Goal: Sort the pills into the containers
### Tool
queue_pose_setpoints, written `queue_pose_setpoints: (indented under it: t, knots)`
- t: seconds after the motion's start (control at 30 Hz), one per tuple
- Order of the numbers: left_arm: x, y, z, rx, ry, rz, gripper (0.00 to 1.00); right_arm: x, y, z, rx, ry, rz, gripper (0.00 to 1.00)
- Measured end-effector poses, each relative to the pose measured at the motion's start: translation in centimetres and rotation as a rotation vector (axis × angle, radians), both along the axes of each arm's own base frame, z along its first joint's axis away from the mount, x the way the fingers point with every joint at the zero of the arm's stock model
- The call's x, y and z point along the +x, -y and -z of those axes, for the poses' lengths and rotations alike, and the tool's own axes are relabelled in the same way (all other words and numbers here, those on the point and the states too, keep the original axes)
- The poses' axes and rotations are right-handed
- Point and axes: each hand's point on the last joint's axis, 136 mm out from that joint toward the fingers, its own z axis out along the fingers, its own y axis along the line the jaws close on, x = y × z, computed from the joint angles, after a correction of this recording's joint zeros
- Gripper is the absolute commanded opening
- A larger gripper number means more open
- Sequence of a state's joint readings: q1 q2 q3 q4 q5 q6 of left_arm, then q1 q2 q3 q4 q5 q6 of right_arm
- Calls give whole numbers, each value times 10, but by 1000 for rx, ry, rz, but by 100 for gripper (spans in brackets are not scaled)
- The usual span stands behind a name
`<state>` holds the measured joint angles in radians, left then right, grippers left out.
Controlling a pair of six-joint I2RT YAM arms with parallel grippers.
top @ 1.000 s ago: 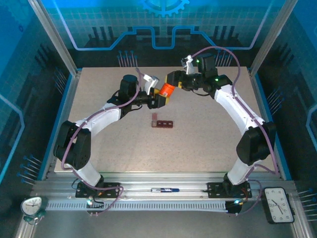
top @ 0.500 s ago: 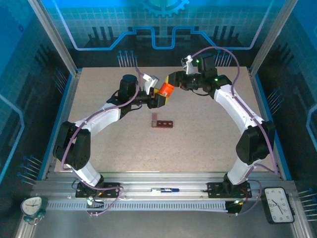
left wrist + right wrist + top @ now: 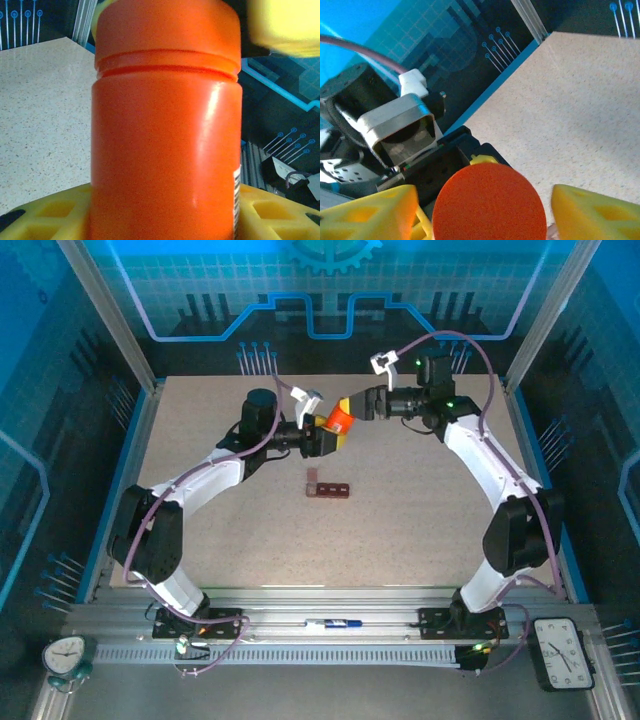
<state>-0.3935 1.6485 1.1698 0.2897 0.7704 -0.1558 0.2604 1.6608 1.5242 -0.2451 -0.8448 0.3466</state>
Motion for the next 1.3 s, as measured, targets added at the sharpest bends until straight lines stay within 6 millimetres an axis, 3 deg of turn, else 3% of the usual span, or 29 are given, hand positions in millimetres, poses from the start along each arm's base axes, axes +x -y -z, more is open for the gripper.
queue_pose_setpoints:
  t: [0.13,0.3,0.43,0.9,1.03,1.3]
  knots:
    - [4,-3,2,16,10,-28,29,3,10,-2,16,-31,72,82]
    - [14,-10,8,78,59,-94,29,20,31,5,57,-200,251,82]
    - [20,-15,10,125,110,-138,29,24,34,14,64,-291,322,82]
    - [22,-15,19,190,150,-160,29,31,6,25,40,-373,331,82]
    - [20,-14,19,195,159,-153,29,29,-7,23,34,-374,305,75]
    - [19,-13,20,199,155,-150,29,26,-12,25,18,-372,288,47]
